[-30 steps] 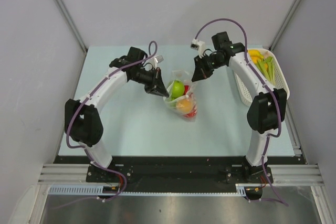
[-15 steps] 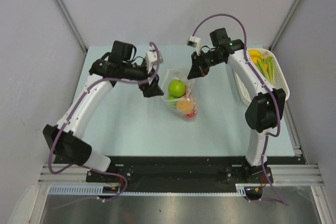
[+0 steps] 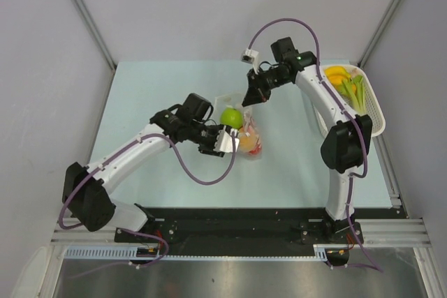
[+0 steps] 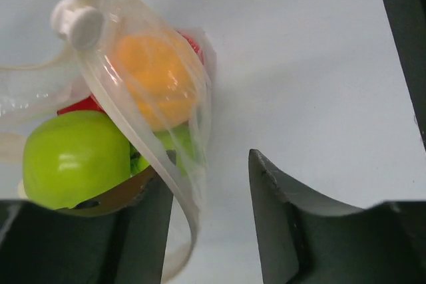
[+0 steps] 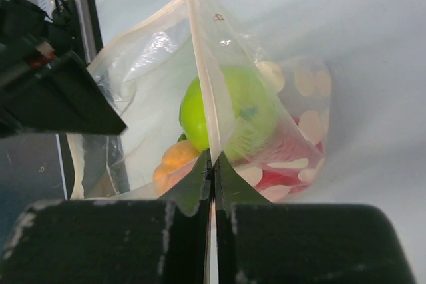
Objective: Place the food in the zip-top bag and seal the zipper
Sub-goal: Zip the zipper food storage bag at the center of the board.
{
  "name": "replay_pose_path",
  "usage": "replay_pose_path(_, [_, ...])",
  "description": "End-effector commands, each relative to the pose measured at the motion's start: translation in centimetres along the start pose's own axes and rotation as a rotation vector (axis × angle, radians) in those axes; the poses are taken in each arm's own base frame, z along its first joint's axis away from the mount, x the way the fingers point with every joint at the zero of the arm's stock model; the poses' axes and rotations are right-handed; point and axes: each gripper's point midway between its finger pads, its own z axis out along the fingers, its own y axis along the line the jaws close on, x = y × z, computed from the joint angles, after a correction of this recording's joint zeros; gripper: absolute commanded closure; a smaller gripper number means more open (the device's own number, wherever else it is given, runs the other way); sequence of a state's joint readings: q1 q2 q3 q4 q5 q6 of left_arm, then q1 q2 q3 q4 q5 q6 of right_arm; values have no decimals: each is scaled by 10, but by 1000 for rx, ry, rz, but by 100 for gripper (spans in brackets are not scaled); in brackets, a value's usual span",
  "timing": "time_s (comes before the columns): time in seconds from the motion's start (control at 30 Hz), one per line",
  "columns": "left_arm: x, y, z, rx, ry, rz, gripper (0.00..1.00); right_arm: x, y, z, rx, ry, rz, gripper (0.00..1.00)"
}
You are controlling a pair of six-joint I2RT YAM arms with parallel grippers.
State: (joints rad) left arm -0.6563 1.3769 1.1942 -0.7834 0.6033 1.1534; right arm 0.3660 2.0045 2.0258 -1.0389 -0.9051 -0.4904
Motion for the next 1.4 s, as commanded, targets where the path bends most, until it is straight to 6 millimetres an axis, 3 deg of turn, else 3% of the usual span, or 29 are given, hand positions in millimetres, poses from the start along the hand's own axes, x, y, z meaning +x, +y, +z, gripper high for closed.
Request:
replay_pose_path(0.0, [-24,29,10,-75,-46,53,53,-18,16,13,-76,-44,-56,100])
replay_pose_path(0.03, [-30,34,11,-92,-66,52,65,-20,16,14,-81,-49,-55,100])
replay_pose_path(0.1, [-42,32,13,-88,-108,18,77,-25,18,15,-83,-63,-59,100])
replay_pose_path(0.13, [-47,33,11,-92,-123,9,89,-27,18,14,-78,-70,-57,92])
replay_pose_path(0.2, [-51,33,11,-91,-140,-33,97,-33,16,3,-60,-95,-42,67])
replay_pose_path(0.23, [-53,34,11,-95,-146,-46,100,-35,12,-2,-46,-112,-37,38])
replay_pose_path(0.27, [-54,35,11,-102,-150,-57,100,-43,17,-18,-22,-145,-51,31])
replay_pose_path(0.3, [-55,34,11,-101,-158,-83,100,-45,10,-34,14,-179,-30,29])
replay_pose_path(0.33, [-56,35,11,-105,-164,-95,100,-34,1,-33,37,-204,-32,27])
replay_pose_path(0.37, [-58,38,12,-116,-176,-105,100,-44,14,-56,79,-264,-87,27])
replay_pose_path(0.4, [-59,37,13,-112,-185,-129,100,-38,16,-63,104,-291,-96,25])
replay_pose_path(0.43, [-59,37,14,-111,-188,-140,100,-20,2,-65,153,-308,-102,22])
replay_pose_path(0.53, [-60,40,17,-111,-195,-172,100,5,12,-82,184,-246,-154,19])
replay_pose_path(0.67, [-62,42,18,-109,-203,-183,100,34,7,-94,190,-217,-68,19])
replay_pose_path(0.73, [-60,44,21,-107,-194,-217,100,37,1,-102,252,-230,-111,18])
replay_pose_path(0.77, [-60,45,22,-106,-191,-239,100,44,-3,-98,276,-221,-98,18])
replay_pose_path(0.87, [-56,52,26,-122,-172,-290,100,43,-9,-97,292,-229,-87,18])
replay_pose_path(0.97, [-53,54,28,-133,-161,-351,100,52,7,-95,235,-208,-103,18])
replay_pose_path(1.0, [-52,55,28,-138,-159,-356,100,67,13,-92,204,-180,-133,18])
replay_pose_path(1.13, [-47,56,32,-140,-150,-390,100,94,36,-86,146,-162,-208,18])
replay_pose_path(1.27, [-49,60,32,-149,-159,-409,100,105,55,-80,140,-176,-255,18])
replay_pose_path(1.37, [-51,63,31,-147,-170,-419,100,102,53,-71,184,-224,-272,17])
